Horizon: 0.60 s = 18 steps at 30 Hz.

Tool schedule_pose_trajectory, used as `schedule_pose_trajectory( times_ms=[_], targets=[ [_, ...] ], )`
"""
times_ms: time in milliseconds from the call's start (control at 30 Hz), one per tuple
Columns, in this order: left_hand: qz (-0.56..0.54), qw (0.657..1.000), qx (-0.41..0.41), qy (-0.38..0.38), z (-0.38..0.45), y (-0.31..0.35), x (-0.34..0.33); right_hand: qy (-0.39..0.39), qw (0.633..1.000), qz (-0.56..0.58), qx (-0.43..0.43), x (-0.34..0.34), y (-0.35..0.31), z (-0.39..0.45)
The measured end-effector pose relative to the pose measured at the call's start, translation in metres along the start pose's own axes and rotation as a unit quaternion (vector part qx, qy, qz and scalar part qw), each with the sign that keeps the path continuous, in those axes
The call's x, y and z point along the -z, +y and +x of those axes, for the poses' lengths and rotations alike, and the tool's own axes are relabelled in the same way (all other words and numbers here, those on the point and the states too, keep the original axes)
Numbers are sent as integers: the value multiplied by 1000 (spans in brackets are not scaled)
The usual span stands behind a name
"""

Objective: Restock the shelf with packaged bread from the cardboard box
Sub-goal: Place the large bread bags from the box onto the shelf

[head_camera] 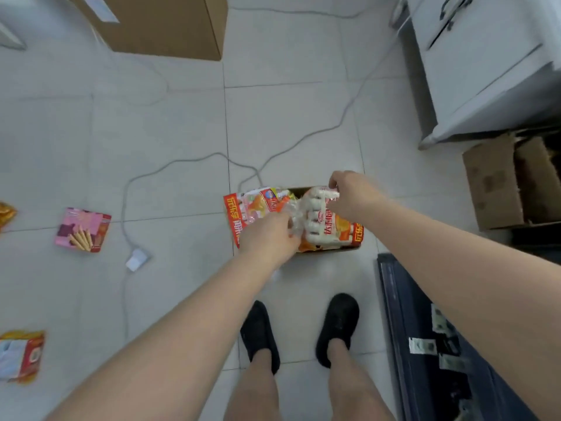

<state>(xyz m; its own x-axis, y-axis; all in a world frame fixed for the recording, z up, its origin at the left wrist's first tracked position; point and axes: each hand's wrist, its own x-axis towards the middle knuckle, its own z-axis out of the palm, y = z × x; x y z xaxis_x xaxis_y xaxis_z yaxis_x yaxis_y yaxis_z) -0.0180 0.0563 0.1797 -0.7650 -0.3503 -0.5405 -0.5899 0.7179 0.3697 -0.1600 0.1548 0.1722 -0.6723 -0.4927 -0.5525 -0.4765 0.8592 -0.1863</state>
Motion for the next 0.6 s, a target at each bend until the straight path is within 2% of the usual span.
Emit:
schedule_pose_trajectory(
  times_ms=[167, 300, 433, 500, 600],
  targets=[
    [-116, 989, 72, -61, 70, 6, -113, -48, 998, 36, -31, -83, 63, 89],
    [-248, 946, 169, -122, 124, 12, -192, -39, 999, 30, -15, -135, 103, 143],
    [-460, 831, 265, -168, 157, 23, -248, -40, 998, -30, 38, -169, 133, 182],
    [-533, 772, 309, -158, 168, 23, -270, -58, 995, -57, 62, -183, 143, 196],
    [-677, 633, 362, -94, 176, 23, -292, -62, 995, -56, 56, -191, 153, 209]
  ],
)
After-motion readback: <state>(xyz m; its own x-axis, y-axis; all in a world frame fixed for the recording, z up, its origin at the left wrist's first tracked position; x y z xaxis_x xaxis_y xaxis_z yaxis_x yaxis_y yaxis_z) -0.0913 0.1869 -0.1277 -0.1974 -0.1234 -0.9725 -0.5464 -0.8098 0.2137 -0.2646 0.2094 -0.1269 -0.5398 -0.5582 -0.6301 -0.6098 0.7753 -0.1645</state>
